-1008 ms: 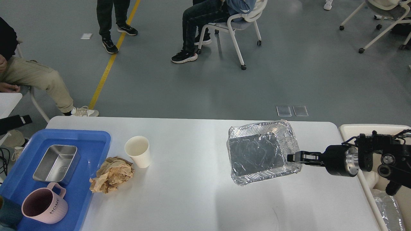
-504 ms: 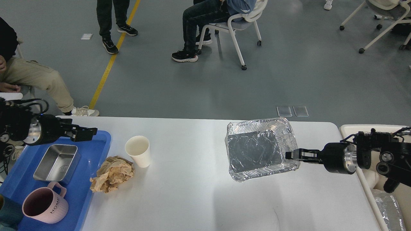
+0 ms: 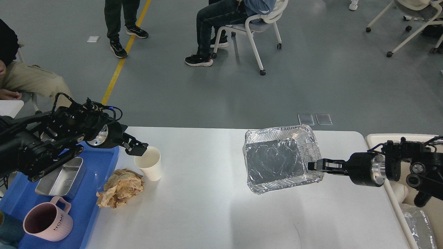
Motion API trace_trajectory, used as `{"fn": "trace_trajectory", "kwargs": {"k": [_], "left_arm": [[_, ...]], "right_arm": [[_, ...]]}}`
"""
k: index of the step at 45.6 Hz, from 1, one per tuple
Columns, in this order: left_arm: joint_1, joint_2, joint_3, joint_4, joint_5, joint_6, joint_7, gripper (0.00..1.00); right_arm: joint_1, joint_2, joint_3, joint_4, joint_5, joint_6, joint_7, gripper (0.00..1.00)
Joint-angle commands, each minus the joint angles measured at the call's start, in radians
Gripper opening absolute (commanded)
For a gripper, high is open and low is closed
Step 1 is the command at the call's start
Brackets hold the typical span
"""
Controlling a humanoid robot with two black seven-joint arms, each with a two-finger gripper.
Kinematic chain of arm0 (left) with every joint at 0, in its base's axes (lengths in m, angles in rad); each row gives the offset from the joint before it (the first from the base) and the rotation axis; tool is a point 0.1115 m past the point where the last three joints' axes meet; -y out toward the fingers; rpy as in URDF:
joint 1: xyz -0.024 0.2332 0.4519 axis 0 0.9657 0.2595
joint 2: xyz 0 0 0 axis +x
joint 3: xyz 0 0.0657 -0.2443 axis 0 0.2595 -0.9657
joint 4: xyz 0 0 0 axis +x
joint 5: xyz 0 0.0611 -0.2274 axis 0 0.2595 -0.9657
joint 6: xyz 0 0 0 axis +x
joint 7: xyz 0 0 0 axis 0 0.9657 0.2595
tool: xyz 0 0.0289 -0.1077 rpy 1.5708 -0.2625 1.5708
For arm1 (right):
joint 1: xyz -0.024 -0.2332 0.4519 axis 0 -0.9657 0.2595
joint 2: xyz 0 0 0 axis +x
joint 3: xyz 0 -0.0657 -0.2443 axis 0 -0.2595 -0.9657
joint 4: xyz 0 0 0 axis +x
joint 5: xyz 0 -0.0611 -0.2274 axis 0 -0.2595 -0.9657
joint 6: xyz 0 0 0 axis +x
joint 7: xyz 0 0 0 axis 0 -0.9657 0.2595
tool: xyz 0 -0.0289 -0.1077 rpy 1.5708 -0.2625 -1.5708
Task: Tidy desktop
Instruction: 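Reach the left gripper to the white paper cup and grasp it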
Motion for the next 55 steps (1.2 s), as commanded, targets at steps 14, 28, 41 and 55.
{"fn": "trace_trajectory", "kwargs": {"k": [14,28,41,55], "left_arm": [[-0.005,-0.090,0.075,0.091,0.019,0.029,-0.002,0.97],[0.001,-0.136,0.152,0.157,0.008,0.106,-0.004,0.97],[0.021,-0.149,0.170,0.223,0.014,0.179,-0.082,0.84],[0.021,-0.144,0.276,0.256,0.006,0.178,-0.134,0.24]], "right_arm": [[-0.006,-0.004,0.002,0.002,0.000,-0.005,0.003,0.00],[-0.011,-0.010,0.002,0.000,0.000,-0.008,0.006,0.00],[-0.021,-0.010,0.002,-0.003,0.000,-0.008,0.006,0.00],[-0.026,-0.010,0.002,-0.001,0.000,-0.009,0.006,0.00]]}}
